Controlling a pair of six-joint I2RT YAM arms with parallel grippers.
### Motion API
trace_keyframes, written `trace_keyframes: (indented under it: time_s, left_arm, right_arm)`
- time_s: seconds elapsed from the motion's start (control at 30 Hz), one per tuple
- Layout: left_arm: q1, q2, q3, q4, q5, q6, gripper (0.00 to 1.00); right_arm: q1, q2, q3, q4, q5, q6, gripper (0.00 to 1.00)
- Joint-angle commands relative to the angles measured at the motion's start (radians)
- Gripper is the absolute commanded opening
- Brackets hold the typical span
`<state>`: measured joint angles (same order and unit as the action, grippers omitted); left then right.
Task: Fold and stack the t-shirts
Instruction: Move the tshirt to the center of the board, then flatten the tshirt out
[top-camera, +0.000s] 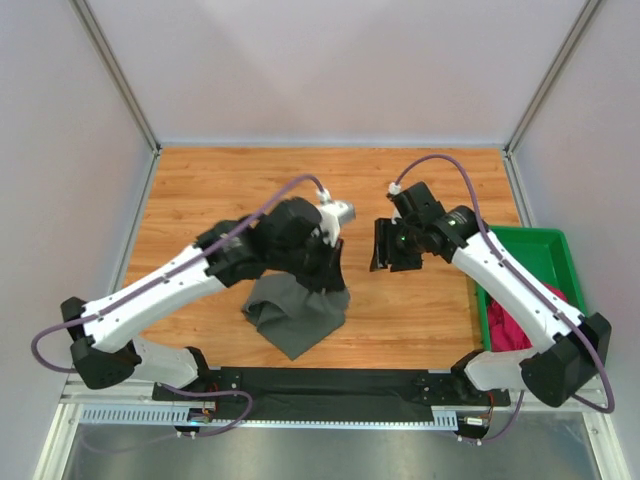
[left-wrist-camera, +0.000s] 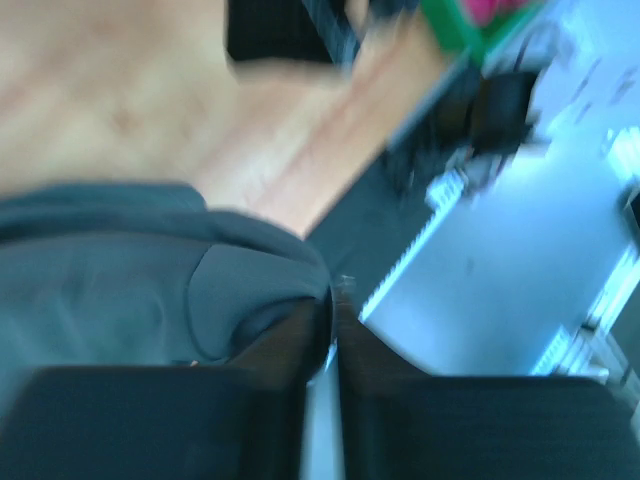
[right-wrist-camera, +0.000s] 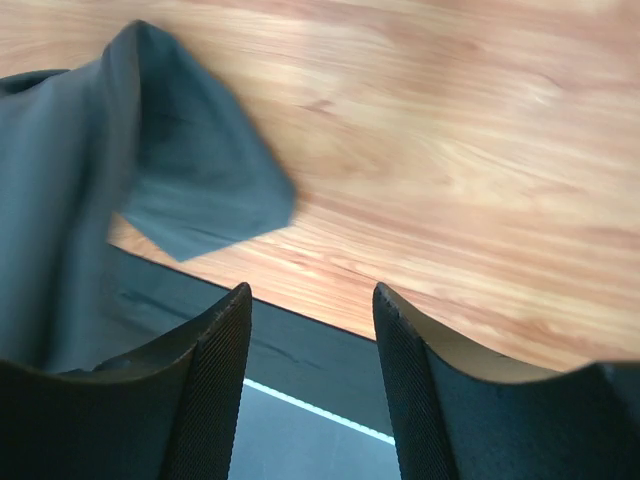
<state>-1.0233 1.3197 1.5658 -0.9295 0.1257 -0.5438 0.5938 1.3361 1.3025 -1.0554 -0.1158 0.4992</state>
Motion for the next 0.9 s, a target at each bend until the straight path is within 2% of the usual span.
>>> trace_keyframes:
  time_s: [0.0,0.03,0.07,0.1,0.17,0.23,0.33,0.37,0.4,0.43,0.47,0.5,0.57,0.63,0.7,0.77,0.87]
  left_arm:
    - [-0.041,-0.057,-0.139,0.094,0.168,-0.064,0.31]
    - [-0.038,-0.079,-0.153,0.075,0.116,-0.058,0.55]
    - [-0.029,-0.129,-0.167,0.052,0.030,-0.044,0.98]
    - [-0.015,-0.152,-0.197,0.043,0.000,-0.022,1.00]
    - [0.054,-0.209,-0.219,-0.001,-0.043,-0.016,0.99]
    - [0.112,-0.243,-0.274,-0.028,-0.101,-0.059,0.93]
    - [0.207,-0.324,-0.464,-0.005,-0.101,-0.170,0.72]
    - [0.282,-0.338,-0.521,0.033,-0.083,-0.204,0.51]
    - [0.323,-0.350,-0.637,0.062,-0.060,-0.235,0.48]
    - [0.360,-0.384,-0.695,0.145,-0.008,-0.302,0.47]
    - [0.438,-0.402,-0.752,0.191,0.020,-0.329,0.47]
    - [0.472,-0.422,-0.847,0.234,0.037,-0.361,0.48]
    - [0.546,-0.470,-0.915,0.327,0.055,-0.424,0.55]
    - [0.647,-0.484,-0.990,0.417,0.113,-0.450,0.60]
    - [0.733,-0.470,-1.047,0.455,0.153,-0.488,0.60]
    - [0.767,-0.433,-1.064,0.483,0.161,-0.484,0.60]
    - [0.805,-0.384,-1.099,0.551,0.196,-0.481,0.58]
  right_arm:
    - [-0.104,-0.109,-0.095,-0.015,0.016,-0.019,0.54]
    - [-0.121,-0.127,-0.141,-0.011,-0.001,-0.014,0.54]
    - [-0.129,-0.139,-0.158,-0.006,0.001,-0.017,0.54]
    - [-0.130,-0.155,-0.169,-0.002,0.004,-0.021,0.54]
    - [-0.126,-0.182,-0.212,0.033,-0.048,-0.011,0.55]
    - [-0.086,-0.198,-0.273,0.098,-0.143,0.011,0.58]
    - [0.049,-0.164,-0.305,0.231,-0.165,0.044,0.59]
    - [0.087,-0.111,-0.305,0.280,-0.163,0.059,0.57]
    - [0.160,-0.085,-0.301,0.305,-0.163,0.062,0.55]
    - [0.200,-0.049,-0.290,0.348,-0.147,0.059,0.52]
    - [0.243,0.003,-0.269,0.366,-0.127,0.047,0.44]
    - [0.332,0.033,-0.252,0.382,-0.099,0.035,0.42]
    - [0.420,0.087,-0.238,0.445,0.005,0.009,0.35]
    - [0.518,0.106,-0.270,0.551,0.094,-0.016,0.32]
    - [0.579,0.147,-0.293,0.604,0.154,-0.025,0.35]
    - [0.606,0.193,-0.290,0.644,0.195,-0.034,0.44]
    - [0.633,0.287,-0.253,0.643,0.205,-0.048,0.46]
